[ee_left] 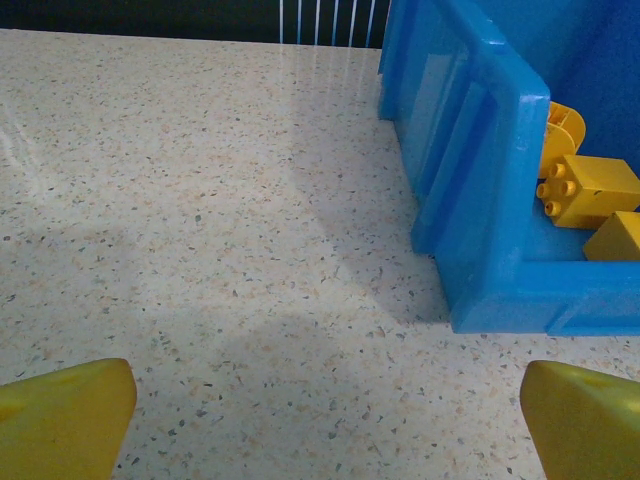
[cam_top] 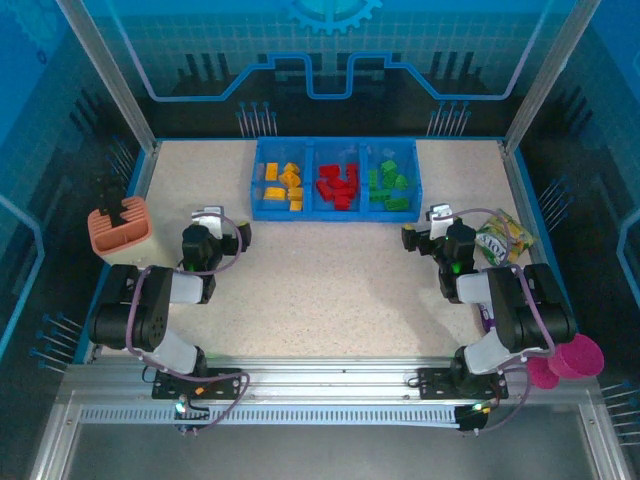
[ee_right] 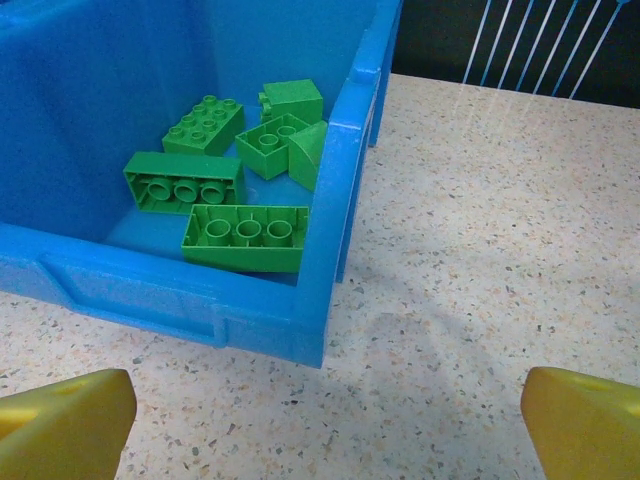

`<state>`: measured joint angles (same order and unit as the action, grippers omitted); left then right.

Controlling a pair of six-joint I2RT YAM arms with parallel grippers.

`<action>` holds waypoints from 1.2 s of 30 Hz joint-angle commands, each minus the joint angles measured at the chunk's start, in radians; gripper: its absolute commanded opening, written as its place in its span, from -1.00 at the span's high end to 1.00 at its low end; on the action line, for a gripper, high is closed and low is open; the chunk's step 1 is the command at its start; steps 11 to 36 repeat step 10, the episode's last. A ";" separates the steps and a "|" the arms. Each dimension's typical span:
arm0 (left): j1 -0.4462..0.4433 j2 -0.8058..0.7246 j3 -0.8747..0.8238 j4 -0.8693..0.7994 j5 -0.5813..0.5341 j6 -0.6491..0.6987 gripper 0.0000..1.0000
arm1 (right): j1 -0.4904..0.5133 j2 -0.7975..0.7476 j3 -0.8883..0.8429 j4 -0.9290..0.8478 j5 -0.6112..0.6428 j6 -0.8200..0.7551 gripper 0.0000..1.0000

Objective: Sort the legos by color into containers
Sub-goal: Reset both arms

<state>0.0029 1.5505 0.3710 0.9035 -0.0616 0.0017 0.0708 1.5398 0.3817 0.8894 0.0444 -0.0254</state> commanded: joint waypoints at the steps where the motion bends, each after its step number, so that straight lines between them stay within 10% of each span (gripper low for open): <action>1: -0.004 0.003 0.014 0.018 0.023 0.006 -0.99 | -0.010 0.003 0.018 0.003 0.002 0.013 -1.00; 36: -0.004 0.004 0.014 0.018 0.023 0.006 -0.99 | -0.014 0.005 0.019 0.001 -0.005 0.014 -0.99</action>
